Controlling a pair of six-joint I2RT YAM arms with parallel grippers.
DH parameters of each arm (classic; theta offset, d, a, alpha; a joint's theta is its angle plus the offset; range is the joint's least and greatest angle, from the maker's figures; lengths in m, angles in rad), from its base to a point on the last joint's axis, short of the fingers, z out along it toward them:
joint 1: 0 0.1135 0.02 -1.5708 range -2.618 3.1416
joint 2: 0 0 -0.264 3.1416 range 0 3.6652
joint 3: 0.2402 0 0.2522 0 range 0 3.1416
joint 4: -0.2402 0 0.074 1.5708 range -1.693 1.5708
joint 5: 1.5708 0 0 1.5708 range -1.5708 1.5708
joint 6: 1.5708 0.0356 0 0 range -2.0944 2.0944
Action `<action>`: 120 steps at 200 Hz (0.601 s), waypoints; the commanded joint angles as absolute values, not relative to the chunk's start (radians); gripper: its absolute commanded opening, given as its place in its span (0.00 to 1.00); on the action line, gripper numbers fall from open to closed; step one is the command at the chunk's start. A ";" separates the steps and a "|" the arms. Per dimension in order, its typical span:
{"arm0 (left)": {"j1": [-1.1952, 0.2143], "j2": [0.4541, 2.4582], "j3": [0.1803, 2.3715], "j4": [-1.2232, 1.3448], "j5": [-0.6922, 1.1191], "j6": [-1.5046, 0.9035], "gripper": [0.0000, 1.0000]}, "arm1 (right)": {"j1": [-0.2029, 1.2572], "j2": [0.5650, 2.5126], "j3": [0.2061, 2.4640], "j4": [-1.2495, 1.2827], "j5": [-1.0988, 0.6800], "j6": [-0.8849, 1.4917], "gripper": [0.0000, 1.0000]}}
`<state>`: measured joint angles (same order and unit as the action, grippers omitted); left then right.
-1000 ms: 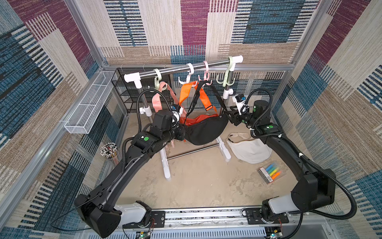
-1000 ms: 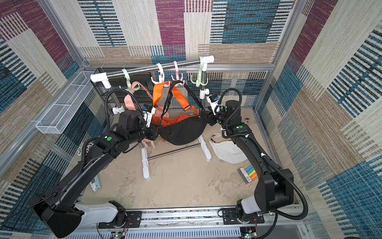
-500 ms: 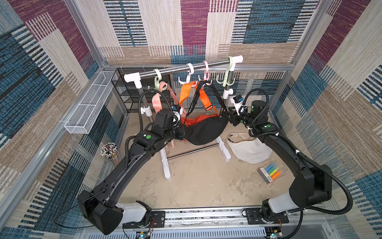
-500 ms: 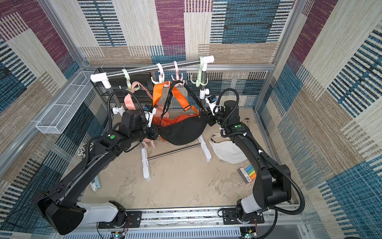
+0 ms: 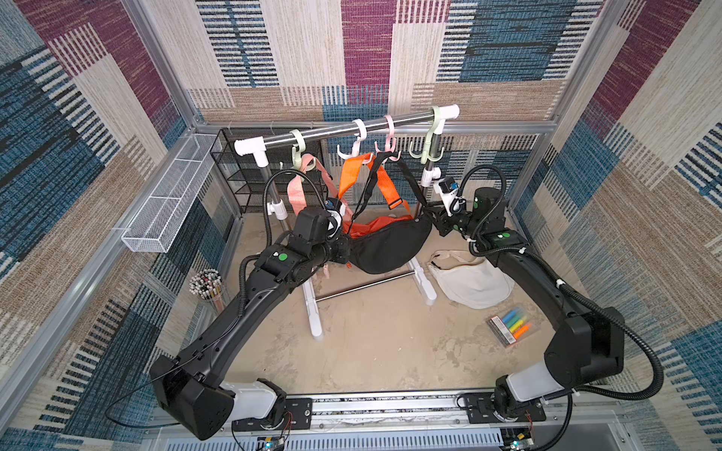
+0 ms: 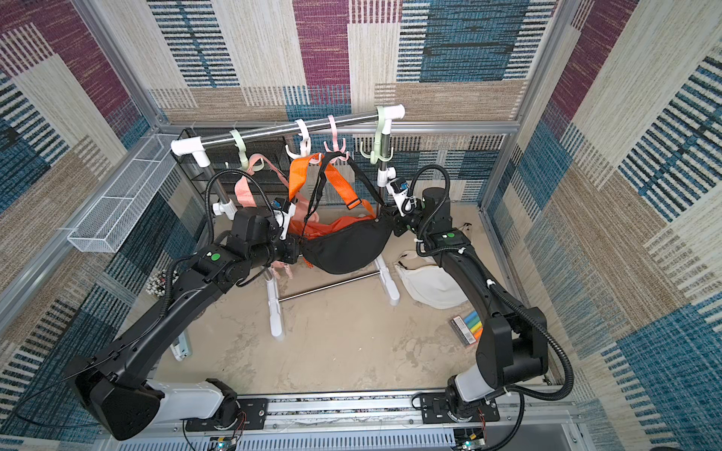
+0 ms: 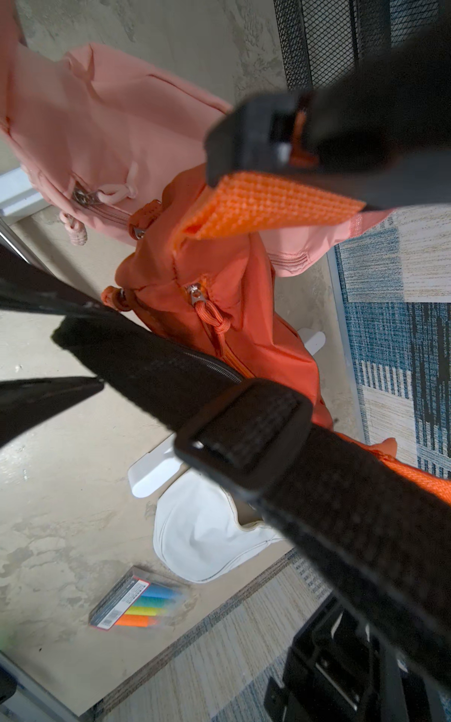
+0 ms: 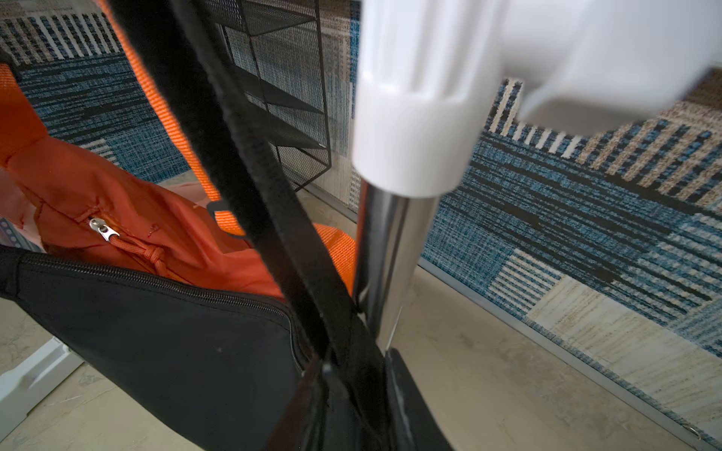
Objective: Take the bag off the hook
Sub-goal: Pick up the bag from the hook.
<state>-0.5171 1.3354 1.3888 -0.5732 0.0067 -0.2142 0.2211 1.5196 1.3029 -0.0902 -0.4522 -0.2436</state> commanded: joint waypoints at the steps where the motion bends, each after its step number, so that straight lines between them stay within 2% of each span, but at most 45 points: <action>1: -0.515 1.335 1.381 -0.571 0.005 -0.216 0.28 | 0.219 1.531 1.323 -0.099 -0.471 -0.241 0.23; 26: -0.512 1.335 1.387 -0.574 0.006 -0.214 0.26 | 0.220 1.543 1.347 -0.123 -0.489 -0.233 0.14; 103: -0.503 1.374 1.425 -0.575 0.025 -0.212 0.25 | 0.220 1.455 1.283 -0.114 -0.489 -0.210 0.11; 120: -0.503 1.383 1.432 -0.565 0.026 -0.218 0.21 | 0.220 1.429 1.257 -0.105 -0.493 -0.211 0.11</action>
